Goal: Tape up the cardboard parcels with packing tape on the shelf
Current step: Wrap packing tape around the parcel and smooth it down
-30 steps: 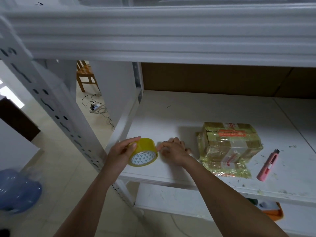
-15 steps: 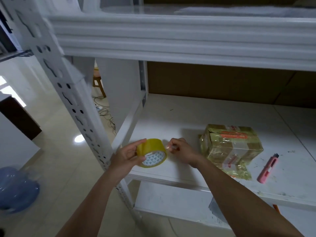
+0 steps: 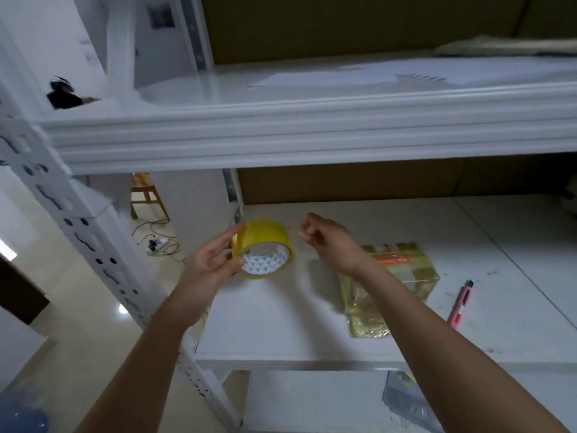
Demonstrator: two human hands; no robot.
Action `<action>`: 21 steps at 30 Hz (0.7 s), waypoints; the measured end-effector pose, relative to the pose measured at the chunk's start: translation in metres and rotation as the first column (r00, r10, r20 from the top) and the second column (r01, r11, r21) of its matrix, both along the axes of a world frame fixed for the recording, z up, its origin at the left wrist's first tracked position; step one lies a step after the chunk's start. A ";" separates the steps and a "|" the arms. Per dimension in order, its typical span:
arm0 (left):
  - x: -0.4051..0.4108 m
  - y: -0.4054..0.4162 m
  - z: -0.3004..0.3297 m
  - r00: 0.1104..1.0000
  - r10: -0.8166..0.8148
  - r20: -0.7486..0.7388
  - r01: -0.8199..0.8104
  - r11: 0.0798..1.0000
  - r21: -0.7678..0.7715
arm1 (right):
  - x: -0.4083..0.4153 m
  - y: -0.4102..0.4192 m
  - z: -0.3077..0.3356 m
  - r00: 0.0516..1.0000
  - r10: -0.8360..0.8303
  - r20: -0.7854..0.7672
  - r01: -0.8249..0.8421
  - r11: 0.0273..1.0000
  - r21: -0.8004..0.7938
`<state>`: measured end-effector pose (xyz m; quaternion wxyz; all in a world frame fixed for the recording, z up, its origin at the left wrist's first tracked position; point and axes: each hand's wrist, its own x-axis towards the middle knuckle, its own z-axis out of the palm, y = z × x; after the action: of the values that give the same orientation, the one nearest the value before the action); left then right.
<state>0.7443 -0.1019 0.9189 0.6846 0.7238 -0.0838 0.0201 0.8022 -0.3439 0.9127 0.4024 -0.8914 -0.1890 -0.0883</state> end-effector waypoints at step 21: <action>0.044 -0.188 -0.005 0.951 -0.304 0.052 0.274 0.910 0.311 | -0.046 -0.183 -0.025 0.790 -0.306 -0.531 0.580 0.653 0.486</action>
<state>0.7882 -0.2900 0.9138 0.5570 0.7970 -0.2258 -0.0586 0.7567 -0.5272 0.8877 0.6697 -0.7210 0.1678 -0.0585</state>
